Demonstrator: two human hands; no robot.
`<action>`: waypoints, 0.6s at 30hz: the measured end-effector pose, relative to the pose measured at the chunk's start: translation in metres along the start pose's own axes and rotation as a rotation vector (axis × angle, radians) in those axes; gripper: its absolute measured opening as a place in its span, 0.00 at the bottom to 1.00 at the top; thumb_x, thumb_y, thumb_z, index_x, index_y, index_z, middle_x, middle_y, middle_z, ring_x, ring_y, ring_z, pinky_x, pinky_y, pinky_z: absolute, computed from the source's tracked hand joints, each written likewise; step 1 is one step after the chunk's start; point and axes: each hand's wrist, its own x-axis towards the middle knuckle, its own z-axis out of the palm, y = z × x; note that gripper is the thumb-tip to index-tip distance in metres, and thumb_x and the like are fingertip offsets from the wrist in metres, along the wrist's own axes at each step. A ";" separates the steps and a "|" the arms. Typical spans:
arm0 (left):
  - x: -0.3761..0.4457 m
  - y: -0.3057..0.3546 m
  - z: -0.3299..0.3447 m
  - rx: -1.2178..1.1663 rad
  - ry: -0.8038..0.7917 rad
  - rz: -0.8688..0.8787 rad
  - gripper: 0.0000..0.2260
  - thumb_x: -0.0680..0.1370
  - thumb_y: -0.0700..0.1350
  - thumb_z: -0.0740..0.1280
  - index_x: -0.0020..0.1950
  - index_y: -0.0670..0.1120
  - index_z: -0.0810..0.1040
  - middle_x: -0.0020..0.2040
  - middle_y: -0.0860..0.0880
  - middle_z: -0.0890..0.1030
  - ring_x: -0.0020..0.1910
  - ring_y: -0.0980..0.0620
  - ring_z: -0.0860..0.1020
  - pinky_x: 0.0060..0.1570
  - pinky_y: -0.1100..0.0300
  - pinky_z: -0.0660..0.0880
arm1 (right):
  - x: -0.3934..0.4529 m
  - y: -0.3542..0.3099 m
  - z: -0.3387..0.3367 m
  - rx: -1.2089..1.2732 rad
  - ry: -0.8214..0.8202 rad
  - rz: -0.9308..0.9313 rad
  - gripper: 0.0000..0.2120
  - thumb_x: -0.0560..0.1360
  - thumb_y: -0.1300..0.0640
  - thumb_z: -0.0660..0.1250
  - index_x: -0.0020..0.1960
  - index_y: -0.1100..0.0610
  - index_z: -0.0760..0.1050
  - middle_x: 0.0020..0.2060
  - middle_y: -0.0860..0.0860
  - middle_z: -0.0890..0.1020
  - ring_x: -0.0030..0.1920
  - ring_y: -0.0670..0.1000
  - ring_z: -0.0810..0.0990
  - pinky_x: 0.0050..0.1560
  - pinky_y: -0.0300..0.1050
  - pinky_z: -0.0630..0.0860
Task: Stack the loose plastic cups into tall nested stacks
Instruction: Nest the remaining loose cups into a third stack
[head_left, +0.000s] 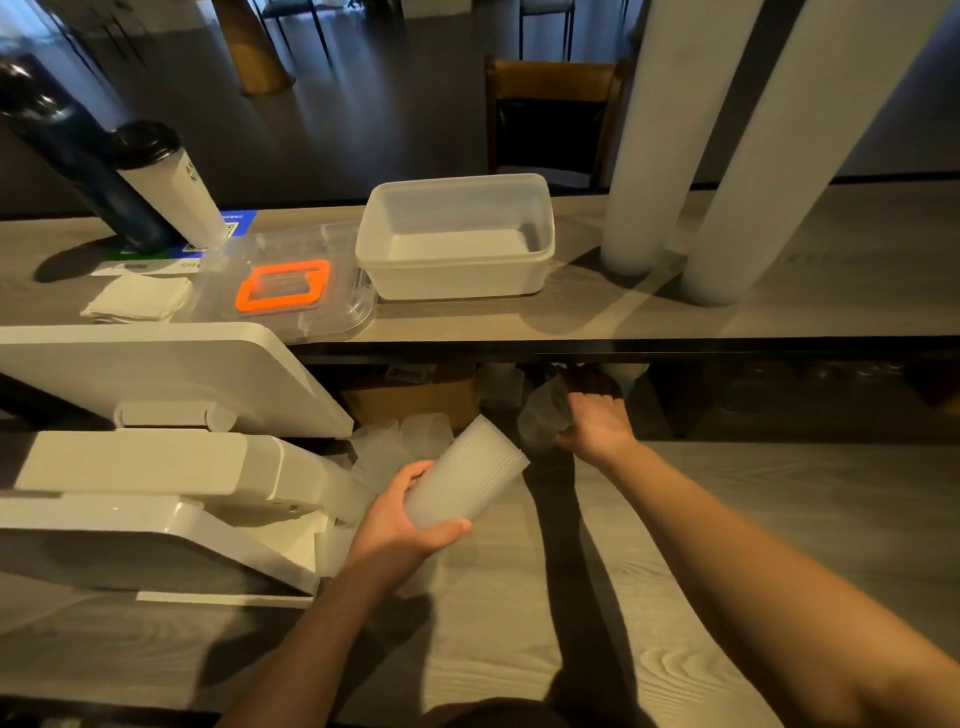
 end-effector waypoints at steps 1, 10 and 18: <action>0.002 0.000 0.000 -0.009 -0.001 0.000 0.31 0.68 0.49 0.80 0.65 0.59 0.67 0.57 0.59 0.71 0.53 0.59 0.73 0.42 0.70 0.71 | 0.004 0.001 0.003 -0.007 -0.005 -0.015 0.16 0.75 0.48 0.72 0.60 0.52 0.75 0.54 0.52 0.80 0.57 0.55 0.78 0.62 0.51 0.72; 0.009 -0.005 0.000 -0.069 -0.030 -0.040 0.31 0.68 0.47 0.80 0.65 0.58 0.67 0.58 0.60 0.71 0.54 0.56 0.74 0.44 0.66 0.74 | 0.015 0.008 0.007 -0.061 -0.088 -0.075 0.04 0.78 0.51 0.67 0.53 0.48 0.77 0.48 0.49 0.81 0.52 0.52 0.81 0.55 0.47 0.77; 0.003 -0.010 -0.003 -0.038 -0.030 -0.043 0.38 0.60 0.59 0.78 0.66 0.58 0.66 0.59 0.58 0.71 0.56 0.56 0.74 0.48 0.62 0.76 | -0.016 0.002 -0.002 -0.068 -0.209 -0.175 0.35 0.71 0.45 0.74 0.73 0.50 0.63 0.67 0.51 0.75 0.70 0.56 0.68 0.72 0.55 0.60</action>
